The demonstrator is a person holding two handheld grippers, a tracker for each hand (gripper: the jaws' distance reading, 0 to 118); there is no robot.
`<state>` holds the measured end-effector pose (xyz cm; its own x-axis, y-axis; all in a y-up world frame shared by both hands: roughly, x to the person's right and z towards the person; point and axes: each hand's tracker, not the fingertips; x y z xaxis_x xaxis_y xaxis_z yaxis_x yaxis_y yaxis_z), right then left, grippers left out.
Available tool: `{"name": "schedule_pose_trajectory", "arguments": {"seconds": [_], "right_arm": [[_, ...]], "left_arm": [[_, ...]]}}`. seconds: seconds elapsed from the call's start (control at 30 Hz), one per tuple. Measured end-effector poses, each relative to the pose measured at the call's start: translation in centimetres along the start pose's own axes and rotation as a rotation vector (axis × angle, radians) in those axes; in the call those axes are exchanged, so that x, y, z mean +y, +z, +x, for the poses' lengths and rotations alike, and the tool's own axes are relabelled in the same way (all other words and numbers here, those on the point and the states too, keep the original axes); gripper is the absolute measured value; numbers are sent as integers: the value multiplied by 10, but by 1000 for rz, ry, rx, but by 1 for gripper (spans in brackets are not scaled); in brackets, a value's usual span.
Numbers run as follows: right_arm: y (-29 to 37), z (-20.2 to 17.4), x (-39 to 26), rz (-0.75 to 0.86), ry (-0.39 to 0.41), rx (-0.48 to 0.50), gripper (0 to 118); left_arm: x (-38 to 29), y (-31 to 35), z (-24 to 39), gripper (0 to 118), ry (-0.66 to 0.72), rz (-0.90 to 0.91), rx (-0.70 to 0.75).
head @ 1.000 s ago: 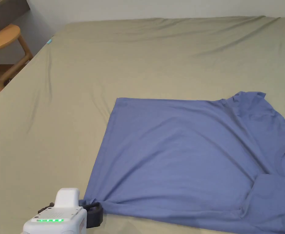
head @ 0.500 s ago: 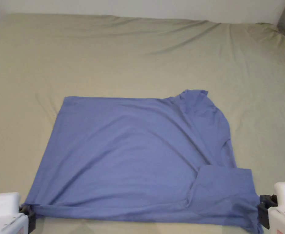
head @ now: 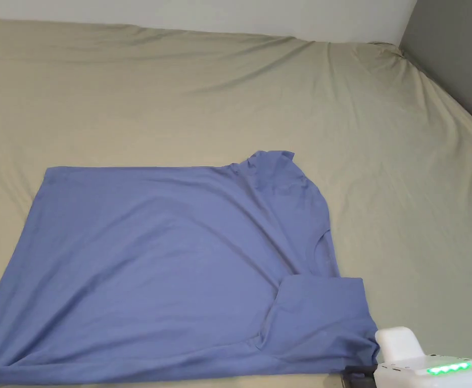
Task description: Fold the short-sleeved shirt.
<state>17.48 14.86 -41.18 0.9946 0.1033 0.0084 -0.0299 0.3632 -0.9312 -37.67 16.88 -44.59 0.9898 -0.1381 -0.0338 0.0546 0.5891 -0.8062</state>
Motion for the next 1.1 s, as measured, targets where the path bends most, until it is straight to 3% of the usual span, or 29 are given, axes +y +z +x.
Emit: {"name": "schedule_pose_trajectory", "arguments": {"seconds": [0.03,0.07,0.1,0.23,0.3,0.37,0.6,0.9,1.1], "right_arm": [[-6,-1,2,-13,16,4,59],[-11,0,3,-22,29,11,14],[-16,-3,4,-47,47,8,8],[-17,5,7,-44,55,28,8],[-11,15,8,-21,-3,66,8],[0,21,6,43,-56,77,8],[56,30,17,317,-102,102,7],[53,19,93,366,-105,83,8],[9,15,151,302,-88,52,8]], "left_arm": [[2,1,2,3,-2,-5,2],[2,1,2,3,-3,-10,3],[3,0,2,3,-1,-15,3],[6,0,3,3,-1,-27,0],[9,-4,0,3,-3,-24,-1],[11,-3,-3,3,4,-11,-4],[26,12,-11,3,80,118,-24],[83,-9,-15,3,142,175,-41],[125,-61,-6,3,89,69,-35]]}}
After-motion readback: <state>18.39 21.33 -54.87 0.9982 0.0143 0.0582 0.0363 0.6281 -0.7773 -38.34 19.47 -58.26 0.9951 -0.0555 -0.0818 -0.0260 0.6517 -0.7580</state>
